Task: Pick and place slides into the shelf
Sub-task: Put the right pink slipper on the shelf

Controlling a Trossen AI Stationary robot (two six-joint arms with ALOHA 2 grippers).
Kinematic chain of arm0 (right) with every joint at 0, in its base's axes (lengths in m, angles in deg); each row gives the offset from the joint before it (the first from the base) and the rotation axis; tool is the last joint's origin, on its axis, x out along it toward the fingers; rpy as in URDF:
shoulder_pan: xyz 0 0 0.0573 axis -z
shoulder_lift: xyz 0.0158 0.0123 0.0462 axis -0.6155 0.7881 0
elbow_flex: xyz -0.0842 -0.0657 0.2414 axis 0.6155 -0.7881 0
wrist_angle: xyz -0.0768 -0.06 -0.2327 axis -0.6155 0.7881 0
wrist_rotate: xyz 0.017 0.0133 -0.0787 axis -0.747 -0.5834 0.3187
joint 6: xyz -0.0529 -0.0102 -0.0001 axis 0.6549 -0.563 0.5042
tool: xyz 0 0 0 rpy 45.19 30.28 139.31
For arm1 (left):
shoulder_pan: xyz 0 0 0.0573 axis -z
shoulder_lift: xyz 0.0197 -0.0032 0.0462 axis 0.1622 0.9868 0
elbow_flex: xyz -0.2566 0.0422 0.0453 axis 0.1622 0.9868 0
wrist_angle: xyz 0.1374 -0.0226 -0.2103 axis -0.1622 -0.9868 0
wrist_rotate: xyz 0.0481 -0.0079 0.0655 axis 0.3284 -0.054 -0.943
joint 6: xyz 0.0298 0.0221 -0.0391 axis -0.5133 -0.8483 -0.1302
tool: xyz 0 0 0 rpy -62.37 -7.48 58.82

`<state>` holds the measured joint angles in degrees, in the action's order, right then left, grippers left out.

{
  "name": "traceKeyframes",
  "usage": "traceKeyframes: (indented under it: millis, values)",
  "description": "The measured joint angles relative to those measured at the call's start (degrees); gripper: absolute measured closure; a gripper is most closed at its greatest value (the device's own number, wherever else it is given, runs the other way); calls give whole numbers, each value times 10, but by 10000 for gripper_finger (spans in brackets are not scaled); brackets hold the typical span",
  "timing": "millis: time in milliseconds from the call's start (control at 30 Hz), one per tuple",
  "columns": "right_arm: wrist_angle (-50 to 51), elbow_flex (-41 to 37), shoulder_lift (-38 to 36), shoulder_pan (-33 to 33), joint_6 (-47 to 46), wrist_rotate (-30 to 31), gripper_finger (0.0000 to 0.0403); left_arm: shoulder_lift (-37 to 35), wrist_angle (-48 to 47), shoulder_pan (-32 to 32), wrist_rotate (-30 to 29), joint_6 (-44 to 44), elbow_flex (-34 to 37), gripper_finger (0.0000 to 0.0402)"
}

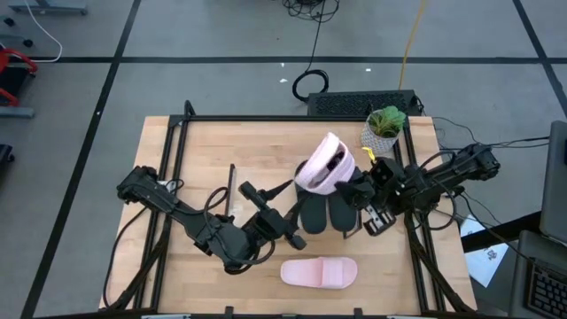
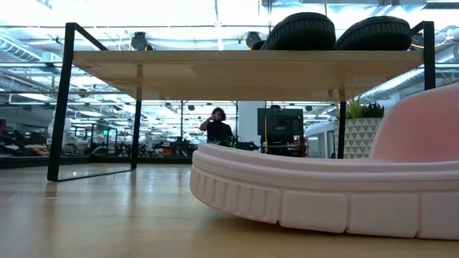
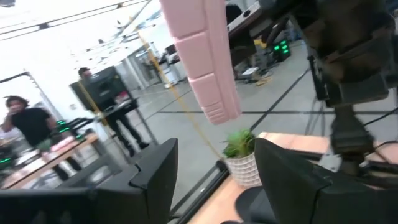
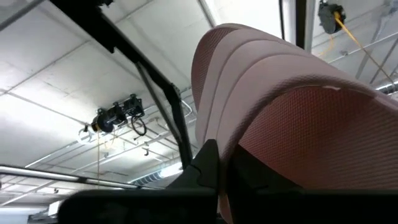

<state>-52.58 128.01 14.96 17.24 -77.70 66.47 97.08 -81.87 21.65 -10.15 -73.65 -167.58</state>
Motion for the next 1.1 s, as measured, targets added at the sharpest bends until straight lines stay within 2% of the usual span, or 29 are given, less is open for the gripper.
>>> traceKeyframes:
  millis: [267, 400, 567, 867, 933, 1100]
  values:
    - [6, 0, 7, 17, -31, -13, 403, 0, 1, 1, -7, -30, 0, 188]
    - [8, 0, 7, 22, -35, -14, 403, 0, 5, 10, -55, -50, 0, 188]
    - [14, 0, 6, 42, -96, -27, 403, 0, 17, 26, -127, -88, 0, 188]
    - [25, 16, 36, 46, -138, -32, 403, -28, 28, 16, -116, -78, 0, 188]
    - [31, 35, 50, 46, -141, -52, 403, -28, 20, 7, -92, -68, 0, 188]
    - [55, 65, 64, 49, -139, -87, 403, -29, 19, 13, -87, -51, 0, 188]
